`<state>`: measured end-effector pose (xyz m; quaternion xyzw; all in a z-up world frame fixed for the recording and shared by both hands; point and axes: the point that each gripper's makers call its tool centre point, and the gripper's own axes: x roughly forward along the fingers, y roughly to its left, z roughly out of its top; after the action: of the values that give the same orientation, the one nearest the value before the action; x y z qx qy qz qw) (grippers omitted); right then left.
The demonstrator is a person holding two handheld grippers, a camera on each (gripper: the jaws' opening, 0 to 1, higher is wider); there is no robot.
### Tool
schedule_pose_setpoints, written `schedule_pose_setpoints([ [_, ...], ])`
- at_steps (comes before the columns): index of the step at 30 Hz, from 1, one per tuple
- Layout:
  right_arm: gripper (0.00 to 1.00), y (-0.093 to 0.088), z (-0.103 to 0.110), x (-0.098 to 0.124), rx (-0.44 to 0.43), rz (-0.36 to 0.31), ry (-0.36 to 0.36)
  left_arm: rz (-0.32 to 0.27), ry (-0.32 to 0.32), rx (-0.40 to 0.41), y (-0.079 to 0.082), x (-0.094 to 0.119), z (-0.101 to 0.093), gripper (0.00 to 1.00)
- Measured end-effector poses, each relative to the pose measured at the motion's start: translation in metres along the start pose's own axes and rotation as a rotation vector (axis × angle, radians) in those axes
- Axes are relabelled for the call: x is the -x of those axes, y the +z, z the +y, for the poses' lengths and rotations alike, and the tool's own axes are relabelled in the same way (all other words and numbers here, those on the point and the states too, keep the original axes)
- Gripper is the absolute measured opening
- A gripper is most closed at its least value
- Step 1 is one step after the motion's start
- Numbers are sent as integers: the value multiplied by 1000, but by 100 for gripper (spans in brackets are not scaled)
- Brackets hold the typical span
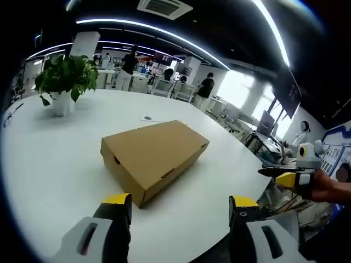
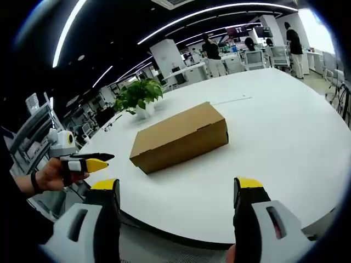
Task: Operate the shoe box by opening the lid, removing the specified soft item, and placing it in the target area until the item is outside and the box remains undamaged.
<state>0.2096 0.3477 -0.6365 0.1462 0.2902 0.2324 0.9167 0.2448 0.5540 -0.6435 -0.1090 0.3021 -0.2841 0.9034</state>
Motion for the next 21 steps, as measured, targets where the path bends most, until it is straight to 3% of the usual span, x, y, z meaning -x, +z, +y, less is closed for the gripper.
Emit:
schedule_pose_setpoints([
  [21,80,-2,-1,-9,-8,23,9,0,14,27,0,-2,11,73],
])
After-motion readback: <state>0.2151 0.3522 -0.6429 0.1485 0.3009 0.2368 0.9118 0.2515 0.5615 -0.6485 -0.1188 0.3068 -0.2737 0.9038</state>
